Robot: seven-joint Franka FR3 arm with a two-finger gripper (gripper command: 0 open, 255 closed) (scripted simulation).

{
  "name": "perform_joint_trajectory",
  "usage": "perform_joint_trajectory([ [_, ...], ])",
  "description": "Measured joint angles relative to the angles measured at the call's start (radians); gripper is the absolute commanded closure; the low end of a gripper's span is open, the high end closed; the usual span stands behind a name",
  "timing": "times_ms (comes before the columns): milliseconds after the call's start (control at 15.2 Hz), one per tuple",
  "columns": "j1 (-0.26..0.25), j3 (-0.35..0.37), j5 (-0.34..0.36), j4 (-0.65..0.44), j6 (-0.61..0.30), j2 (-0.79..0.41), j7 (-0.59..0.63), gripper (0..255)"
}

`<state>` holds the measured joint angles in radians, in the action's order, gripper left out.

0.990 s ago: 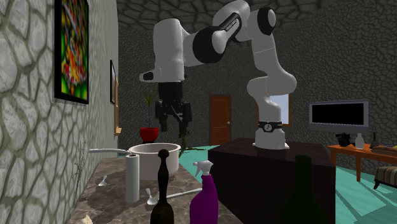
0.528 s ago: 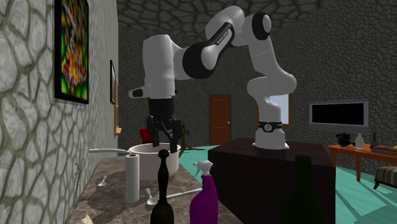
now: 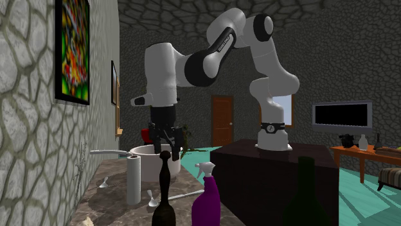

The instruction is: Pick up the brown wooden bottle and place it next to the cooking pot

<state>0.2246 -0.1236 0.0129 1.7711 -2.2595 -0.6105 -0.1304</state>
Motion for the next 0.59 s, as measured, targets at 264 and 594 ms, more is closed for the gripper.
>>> perform_joint_trajectory([
  [264,0.0,0.0,0.0,0.0,0.0,0.0,0.0,255],
  [594,0.0,0.0,0.0,0.0,0.0,0.0,0.0,255],
])
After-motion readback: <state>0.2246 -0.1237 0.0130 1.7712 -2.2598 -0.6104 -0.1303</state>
